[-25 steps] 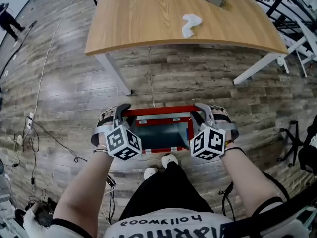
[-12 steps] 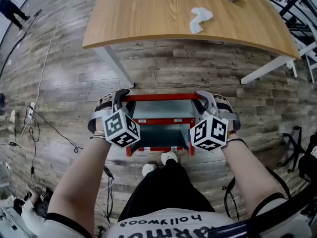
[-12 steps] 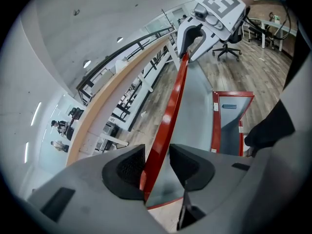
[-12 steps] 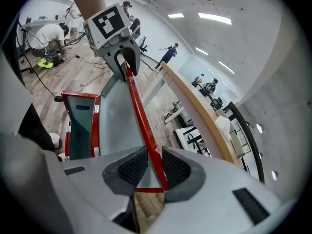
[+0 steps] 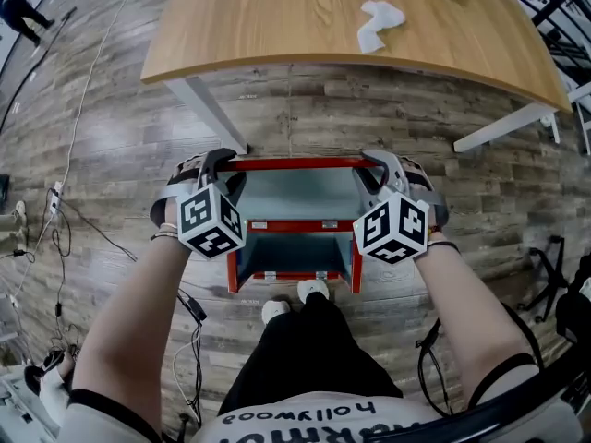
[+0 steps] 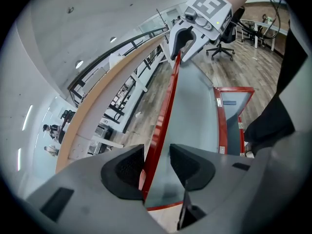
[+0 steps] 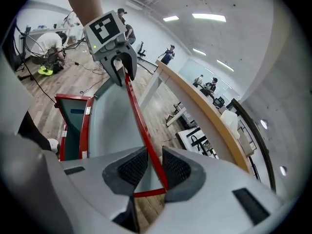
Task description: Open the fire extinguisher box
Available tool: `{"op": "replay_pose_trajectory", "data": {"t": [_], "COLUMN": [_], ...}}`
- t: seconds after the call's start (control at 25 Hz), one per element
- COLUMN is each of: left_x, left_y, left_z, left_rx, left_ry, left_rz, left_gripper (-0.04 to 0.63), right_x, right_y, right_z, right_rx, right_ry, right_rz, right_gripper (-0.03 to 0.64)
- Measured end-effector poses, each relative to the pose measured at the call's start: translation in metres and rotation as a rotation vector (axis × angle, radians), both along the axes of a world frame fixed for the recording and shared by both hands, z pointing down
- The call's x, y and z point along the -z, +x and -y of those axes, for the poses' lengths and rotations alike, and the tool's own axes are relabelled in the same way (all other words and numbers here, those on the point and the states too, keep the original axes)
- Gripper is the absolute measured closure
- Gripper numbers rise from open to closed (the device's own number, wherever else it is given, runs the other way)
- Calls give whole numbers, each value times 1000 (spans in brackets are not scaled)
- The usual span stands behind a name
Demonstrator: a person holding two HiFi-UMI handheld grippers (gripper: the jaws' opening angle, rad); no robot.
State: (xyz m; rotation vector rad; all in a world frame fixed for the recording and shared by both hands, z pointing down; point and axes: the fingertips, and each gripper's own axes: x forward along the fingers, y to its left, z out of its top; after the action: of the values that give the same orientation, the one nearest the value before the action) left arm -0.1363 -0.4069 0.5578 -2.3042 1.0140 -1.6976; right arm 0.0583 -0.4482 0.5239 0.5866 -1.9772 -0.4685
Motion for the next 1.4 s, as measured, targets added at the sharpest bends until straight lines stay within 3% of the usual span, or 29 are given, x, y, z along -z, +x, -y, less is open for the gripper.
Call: {"op": "replay_pose_trajectory", "data": {"t": [0.56, 0.8, 1.4], "left_x": [-18, -25, -24], "left_y": [-4, -6, -6], "left_z": [21, 27, 32], "left_rx": [-14, 25, -9], "left_ry": [-23, 14, 116], "left_rz": [-37, -57, -39], "left_gripper": [439, 427, 417], "right_x": [-19, -29, -34], "right_y": [-5, -7, -7], "right_z": [26, 36, 45], "right_rx": [-21, -28, -38], "right_ry": [6, 11, 37], "right_rz": [31, 35, 20], "right_gripper": [522, 522, 522]}}
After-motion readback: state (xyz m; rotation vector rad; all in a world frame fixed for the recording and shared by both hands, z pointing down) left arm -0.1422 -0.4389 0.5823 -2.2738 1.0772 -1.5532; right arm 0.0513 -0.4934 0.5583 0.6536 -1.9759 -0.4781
